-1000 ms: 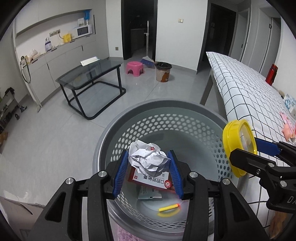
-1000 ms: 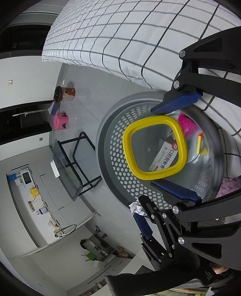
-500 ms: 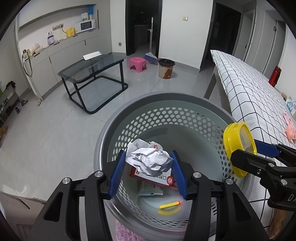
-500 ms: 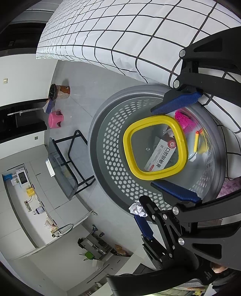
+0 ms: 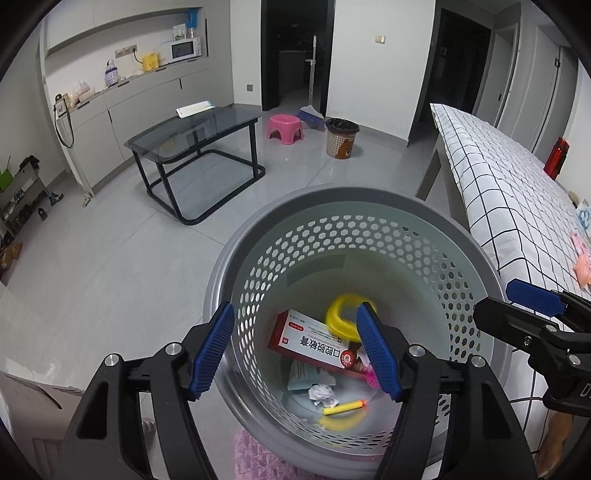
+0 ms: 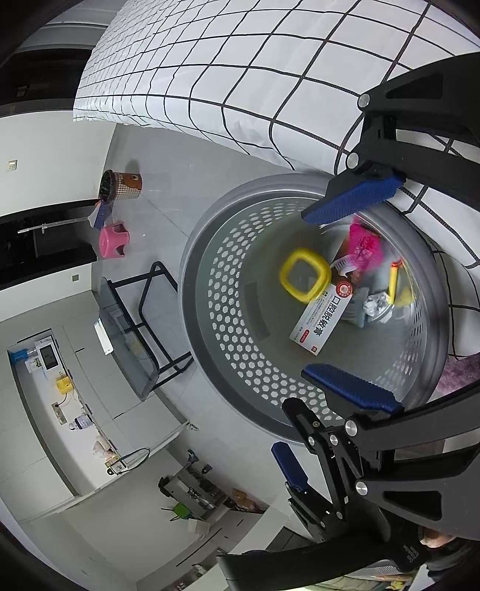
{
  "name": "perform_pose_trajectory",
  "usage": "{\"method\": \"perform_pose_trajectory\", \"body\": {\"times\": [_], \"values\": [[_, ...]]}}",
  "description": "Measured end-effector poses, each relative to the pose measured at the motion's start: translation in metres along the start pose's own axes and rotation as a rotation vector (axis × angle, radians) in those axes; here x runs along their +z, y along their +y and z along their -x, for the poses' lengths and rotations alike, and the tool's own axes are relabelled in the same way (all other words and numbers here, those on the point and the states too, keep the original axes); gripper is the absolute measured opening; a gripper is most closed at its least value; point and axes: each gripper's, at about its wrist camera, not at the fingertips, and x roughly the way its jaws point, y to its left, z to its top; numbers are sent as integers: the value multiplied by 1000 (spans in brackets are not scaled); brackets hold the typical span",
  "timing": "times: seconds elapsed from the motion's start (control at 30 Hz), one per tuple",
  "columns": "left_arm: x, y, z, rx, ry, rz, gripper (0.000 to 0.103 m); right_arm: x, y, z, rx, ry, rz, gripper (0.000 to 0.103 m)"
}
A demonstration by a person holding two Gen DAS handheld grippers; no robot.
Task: Collect trash
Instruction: 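Carry the foil and yellow ring over the grey basket and open both tools, then move both tools back over the bed toward the red bag and wrapper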
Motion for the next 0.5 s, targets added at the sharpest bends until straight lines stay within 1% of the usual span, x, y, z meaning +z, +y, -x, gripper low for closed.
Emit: {"method": "perform_pose_trajectory", "body": {"times": [0.5], "values": [[0, 6, 14, 17, -11, 3, 67, 0, 3, 6, -3, -12, 3, 75]]}}
